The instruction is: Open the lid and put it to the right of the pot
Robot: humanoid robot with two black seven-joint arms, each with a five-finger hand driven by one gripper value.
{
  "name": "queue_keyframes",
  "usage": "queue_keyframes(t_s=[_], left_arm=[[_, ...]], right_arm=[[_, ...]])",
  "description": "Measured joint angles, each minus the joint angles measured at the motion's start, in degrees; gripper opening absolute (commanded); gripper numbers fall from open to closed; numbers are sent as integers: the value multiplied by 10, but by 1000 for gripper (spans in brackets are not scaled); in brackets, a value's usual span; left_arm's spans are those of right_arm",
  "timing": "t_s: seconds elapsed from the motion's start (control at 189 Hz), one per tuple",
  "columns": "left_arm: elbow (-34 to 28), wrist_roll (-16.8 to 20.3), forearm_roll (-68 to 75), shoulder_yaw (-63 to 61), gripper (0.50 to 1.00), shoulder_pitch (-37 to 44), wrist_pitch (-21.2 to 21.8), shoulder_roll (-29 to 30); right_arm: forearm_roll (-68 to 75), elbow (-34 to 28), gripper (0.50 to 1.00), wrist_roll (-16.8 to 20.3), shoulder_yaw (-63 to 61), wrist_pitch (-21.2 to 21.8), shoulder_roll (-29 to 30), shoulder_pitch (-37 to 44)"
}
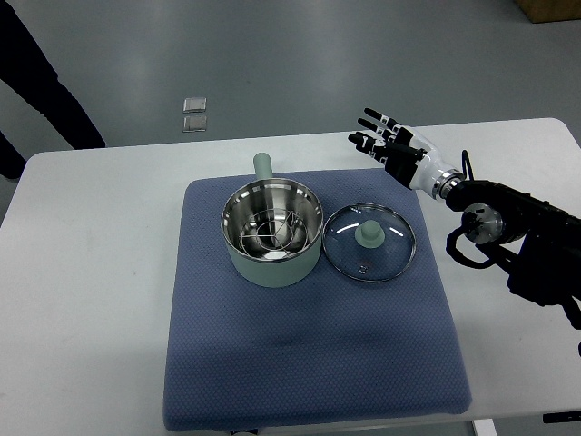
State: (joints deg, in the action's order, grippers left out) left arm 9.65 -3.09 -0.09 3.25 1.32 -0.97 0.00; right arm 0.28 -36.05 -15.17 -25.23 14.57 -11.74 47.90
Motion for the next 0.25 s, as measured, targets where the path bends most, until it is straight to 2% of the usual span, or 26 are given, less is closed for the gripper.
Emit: queue_keyframes(t_s=[0.249], left_arm=[[0, 0, 0, 0, 1000, 0, 0, 0]], right_arm=[[-1, 0, 934, -1, 0, 11, 2, -2]])
